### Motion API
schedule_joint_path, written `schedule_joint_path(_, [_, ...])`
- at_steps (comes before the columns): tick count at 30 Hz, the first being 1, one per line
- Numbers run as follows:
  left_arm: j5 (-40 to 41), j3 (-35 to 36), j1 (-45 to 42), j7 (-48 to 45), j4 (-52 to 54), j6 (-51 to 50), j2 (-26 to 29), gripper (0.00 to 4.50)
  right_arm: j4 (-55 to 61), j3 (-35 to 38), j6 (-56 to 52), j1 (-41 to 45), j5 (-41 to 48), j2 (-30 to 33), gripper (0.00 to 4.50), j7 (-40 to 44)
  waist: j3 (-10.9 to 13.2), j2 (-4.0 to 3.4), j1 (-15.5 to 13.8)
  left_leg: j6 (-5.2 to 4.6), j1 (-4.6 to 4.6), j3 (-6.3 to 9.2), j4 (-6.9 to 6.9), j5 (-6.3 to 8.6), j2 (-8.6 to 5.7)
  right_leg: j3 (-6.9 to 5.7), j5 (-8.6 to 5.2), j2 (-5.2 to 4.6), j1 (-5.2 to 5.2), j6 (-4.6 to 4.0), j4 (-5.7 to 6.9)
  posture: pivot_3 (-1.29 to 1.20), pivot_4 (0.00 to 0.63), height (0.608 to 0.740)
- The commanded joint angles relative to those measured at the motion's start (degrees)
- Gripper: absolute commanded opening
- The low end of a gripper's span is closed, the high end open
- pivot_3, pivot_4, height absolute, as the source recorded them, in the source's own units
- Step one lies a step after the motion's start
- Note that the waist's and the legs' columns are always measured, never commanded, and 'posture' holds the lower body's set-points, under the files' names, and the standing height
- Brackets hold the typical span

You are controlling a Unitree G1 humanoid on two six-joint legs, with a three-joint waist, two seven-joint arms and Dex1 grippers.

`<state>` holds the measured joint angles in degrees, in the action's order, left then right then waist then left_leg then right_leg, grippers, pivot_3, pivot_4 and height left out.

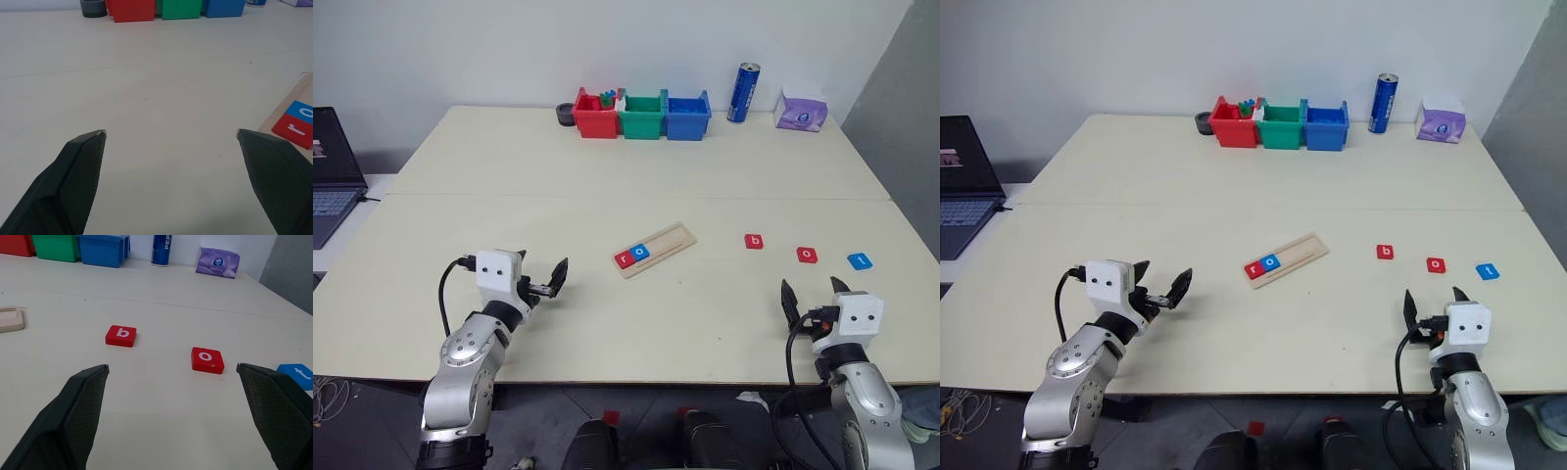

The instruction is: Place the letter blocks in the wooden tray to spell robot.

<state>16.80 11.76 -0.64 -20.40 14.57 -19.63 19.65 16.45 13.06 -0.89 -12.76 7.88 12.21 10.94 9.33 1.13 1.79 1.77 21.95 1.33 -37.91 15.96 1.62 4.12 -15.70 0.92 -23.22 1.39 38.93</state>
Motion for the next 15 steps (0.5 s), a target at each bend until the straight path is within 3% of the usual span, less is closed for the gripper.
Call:
schedule_joint_path(1, [0.7,0.3,0.5,-1.9,3.2,2.0,1.2,4.50,1.1,1.5,1.5,0.2,0.4,0.5,4.45,-0.3,0.0,0.00,0.0,0.00,0.00,0.00,0.00,0.00,0.00,0.00,0.00,0.00,0.00,0.00,0.00,0.00,0.150,0.740])
schedule_joint_path(9, [-0.6,-1.3,-0.4,-2.1,3.6,-2.9,3.1,4.50,1.4,1.6,1.4,-0.4,0.6,0.6,4.45,0.2,0.0,-0.01,0.0,0.00,0.00,0.00,0.00,0.00,0.00,0.00,0.00,0.00,0.00,-0.01,0.00,0.00,0.150,0.740])
schedule_joint_path(15, [1.6,-0.8,-1.6,-6.3,2.3,0.2,4.0,4.50,1.2,0.6,0.7,1.0,1.1,1.3,4.45,1.8,0.0,-0.01,0.0,0.00,0.00,0.00,0.00,0.00,0.00,-0.01,0.00,0.00,0.00,-0.01,0.00,0.00,0.150,0.740])
